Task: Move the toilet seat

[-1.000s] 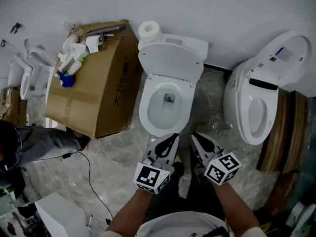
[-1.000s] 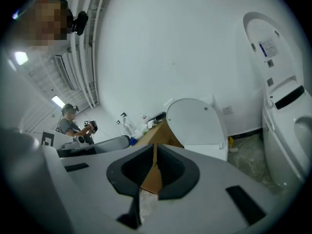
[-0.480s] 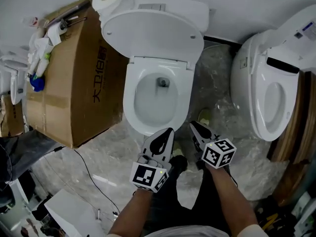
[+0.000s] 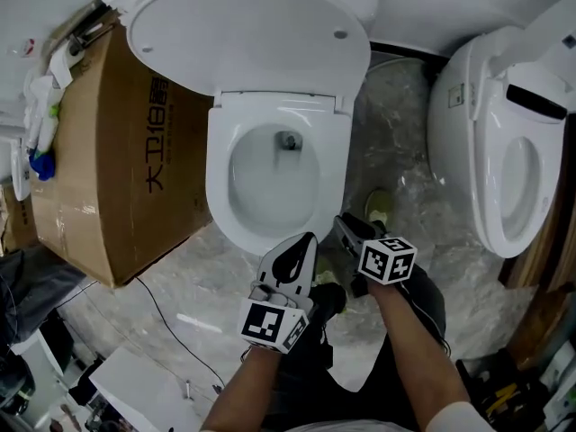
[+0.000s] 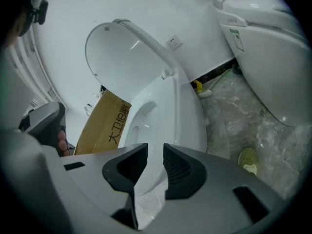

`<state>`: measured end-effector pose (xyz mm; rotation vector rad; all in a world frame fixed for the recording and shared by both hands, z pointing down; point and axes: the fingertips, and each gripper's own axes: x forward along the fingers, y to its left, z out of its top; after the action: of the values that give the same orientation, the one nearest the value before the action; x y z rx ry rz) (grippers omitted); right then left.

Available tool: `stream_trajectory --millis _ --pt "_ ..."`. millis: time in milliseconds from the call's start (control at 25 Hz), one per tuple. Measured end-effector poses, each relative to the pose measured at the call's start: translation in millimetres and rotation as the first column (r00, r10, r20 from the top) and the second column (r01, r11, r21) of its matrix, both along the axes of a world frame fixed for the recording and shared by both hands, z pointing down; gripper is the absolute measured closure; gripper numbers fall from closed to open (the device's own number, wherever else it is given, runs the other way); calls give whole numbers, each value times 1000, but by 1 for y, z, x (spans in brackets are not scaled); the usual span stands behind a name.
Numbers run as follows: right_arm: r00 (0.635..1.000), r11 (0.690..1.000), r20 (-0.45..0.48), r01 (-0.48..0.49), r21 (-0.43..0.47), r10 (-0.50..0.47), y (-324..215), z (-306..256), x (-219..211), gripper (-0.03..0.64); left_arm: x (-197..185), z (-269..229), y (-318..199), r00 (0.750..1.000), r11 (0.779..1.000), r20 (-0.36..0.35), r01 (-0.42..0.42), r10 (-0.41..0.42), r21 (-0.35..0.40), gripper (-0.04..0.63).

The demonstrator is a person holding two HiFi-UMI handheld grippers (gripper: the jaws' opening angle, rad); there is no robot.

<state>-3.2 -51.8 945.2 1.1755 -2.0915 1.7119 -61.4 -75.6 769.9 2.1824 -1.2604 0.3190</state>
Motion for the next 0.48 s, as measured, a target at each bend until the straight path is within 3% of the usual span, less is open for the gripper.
stream_trajectory --millis 240,480 --pt "996 995 70 -43 -90 49 13 31 -5 505 -5 15 -5 1000 1000 18 -2 2 -8 586" --pt "984 990 160 -62 -125 82 5 40 -12 495 -5 21 -12 1000 1000 23 -9 10 -2 586"
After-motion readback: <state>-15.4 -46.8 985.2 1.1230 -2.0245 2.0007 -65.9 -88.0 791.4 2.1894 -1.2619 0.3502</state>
